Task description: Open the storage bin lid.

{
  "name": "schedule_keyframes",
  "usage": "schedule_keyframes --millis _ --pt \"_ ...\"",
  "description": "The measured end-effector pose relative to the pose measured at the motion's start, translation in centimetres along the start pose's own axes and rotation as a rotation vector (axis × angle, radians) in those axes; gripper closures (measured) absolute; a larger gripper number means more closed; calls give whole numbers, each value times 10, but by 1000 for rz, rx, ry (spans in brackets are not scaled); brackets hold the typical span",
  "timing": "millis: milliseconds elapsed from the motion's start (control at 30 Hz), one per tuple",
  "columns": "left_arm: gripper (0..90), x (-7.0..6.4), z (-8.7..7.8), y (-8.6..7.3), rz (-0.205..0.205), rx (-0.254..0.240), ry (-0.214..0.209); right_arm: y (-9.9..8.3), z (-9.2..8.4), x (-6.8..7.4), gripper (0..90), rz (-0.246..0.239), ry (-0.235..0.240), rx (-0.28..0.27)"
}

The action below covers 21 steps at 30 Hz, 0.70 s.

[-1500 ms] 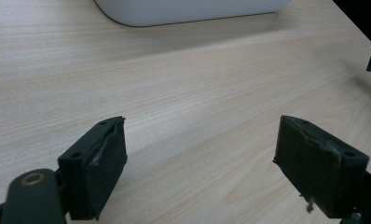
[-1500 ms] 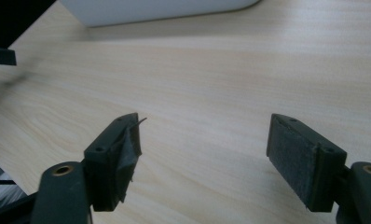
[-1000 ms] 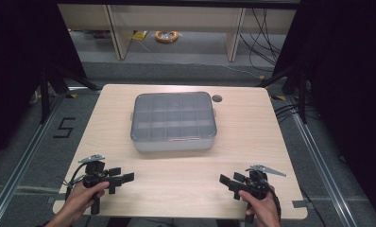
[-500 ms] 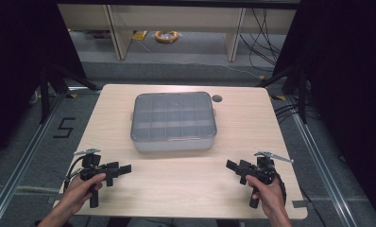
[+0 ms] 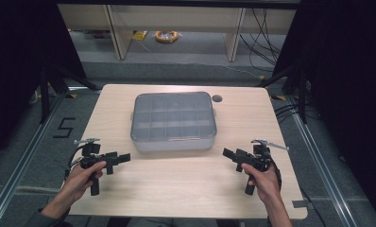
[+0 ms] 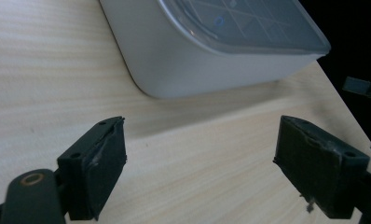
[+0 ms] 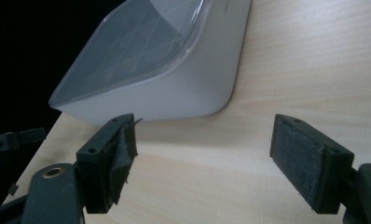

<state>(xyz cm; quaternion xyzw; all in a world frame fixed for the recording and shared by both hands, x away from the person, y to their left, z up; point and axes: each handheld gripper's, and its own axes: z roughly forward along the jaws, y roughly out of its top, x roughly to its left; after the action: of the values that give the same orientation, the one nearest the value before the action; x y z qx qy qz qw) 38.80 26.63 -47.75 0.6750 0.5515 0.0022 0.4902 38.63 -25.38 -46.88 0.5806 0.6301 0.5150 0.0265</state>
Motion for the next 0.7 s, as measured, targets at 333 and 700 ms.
schedule_keyframes --millis 333,700 --pt "169 1 3 19 10 -24 -18 29 24 -1 220 2 33 -16" --pt "150 -3 6 33 8 -80 -3 53 40 5 222 38 24 -19"
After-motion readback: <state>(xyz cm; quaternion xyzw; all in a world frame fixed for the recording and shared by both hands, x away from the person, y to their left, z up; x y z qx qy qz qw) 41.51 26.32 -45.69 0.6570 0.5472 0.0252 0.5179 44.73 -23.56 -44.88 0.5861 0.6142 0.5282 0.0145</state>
